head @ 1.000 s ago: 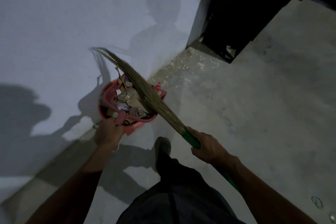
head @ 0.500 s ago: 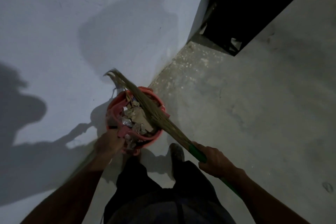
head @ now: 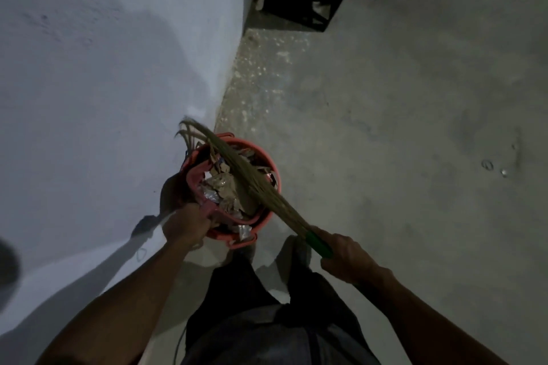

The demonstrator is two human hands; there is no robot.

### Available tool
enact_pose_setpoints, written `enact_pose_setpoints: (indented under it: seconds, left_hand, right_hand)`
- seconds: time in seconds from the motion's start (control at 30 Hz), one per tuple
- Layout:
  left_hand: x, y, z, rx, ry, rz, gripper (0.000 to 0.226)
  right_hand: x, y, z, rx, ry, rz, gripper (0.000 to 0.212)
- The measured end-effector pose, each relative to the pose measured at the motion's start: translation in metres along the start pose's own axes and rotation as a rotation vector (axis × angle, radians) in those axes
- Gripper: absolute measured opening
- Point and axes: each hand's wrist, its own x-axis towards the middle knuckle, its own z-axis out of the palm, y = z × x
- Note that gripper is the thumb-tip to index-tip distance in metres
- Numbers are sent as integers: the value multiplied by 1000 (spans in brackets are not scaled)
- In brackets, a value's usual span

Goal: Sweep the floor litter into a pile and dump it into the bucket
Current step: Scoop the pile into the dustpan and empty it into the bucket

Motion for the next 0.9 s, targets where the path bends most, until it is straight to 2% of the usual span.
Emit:
enact_pose_setpoints:
  seconds: [0.2, 0.43, 0.53, 0.6, 0.7, 0.9]
  left_hand:
    - [54, -12, 5, 115, -119, 172, 16]
    - [29, 18, -32, 324, -35, 214, 20]
    - [26, 21, -42, 393, -38, 293, 11]
    - [28, 19, -45, 399, -43, 330, 17]
    - [28, 19, -44, 346, -82, 283, 24]
    - [42, 25, -21, 422, -98, 283, 24]
  right_hand:
    - [-5, -4, 21, 28, 52, 132, 76]
    - [-10, -7, 35, 65, 84, 172, 76]
    - [-13, -7, 41, 86, 81, 167, 76]
    - [-15, -7, 44, 100, 84, 157, 76]
    - [-12, -9, 50, 120, 64, 147, 74]
    - [22, -12, 68, 58, -22, 141, 72]
